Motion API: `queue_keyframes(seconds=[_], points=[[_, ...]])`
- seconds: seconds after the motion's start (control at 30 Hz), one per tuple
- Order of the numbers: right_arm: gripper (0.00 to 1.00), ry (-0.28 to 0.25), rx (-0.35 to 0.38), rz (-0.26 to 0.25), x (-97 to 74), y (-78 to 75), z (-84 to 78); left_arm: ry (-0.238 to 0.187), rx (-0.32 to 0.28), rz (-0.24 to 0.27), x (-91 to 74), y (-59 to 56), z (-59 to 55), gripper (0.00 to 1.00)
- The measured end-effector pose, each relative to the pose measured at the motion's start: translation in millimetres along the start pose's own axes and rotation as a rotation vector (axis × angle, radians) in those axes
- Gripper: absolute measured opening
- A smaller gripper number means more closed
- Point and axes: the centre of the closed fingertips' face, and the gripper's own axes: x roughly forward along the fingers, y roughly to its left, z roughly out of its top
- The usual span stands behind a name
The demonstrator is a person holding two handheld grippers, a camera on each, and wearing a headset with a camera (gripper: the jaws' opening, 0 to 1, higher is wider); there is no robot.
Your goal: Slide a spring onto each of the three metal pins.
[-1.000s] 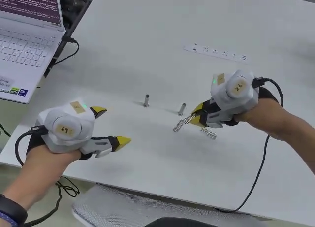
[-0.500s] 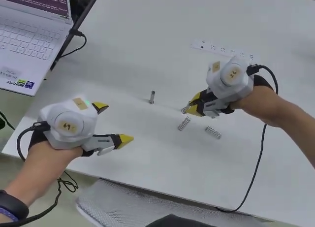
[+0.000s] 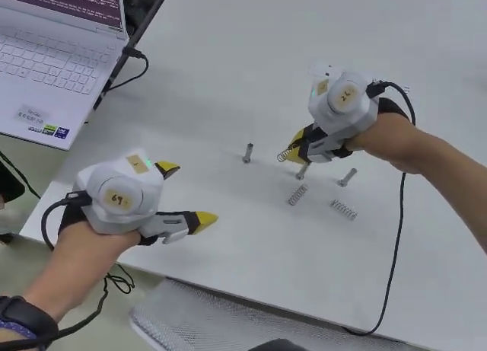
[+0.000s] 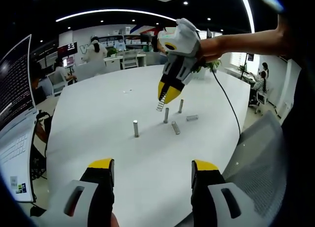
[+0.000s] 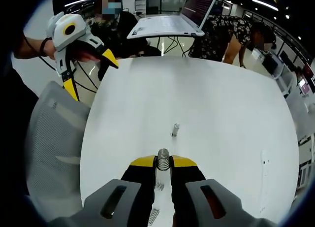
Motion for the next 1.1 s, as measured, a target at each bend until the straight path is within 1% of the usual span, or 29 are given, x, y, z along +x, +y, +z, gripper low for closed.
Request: queue_keyframes(seconds=[0.23,0.37,0.5,0.8,1.1], points=[[0.09,0.026,-0.041,0.001,6.9,-8.0,4.3,0.0,-0.005,0.003,0.7,-2.4,2.1,0.59],[0.09,0.028,-0.046,0.003,11.7,-21.1,3.9,-0.001,-0.01,0.004,2.0,-3.0,3.4,0.59],[0.09,0.032,-0.05,0.002,15.2,-26.5,5.1,-0.007,-0.01,0.004,3.2,-3.7,7.2,0.6],[0.09,0.052,-0.074,0.021,22.4,-32.9,8.5,-0.014,-0.011,0.001,6.5,-4.7,13.2,0.6],[0.09,0.069,-0.094,0.039,29.9,-35.6,13.2,-0.015,-0.018,0.001,6.0,-5.6,12.6,0.6]])
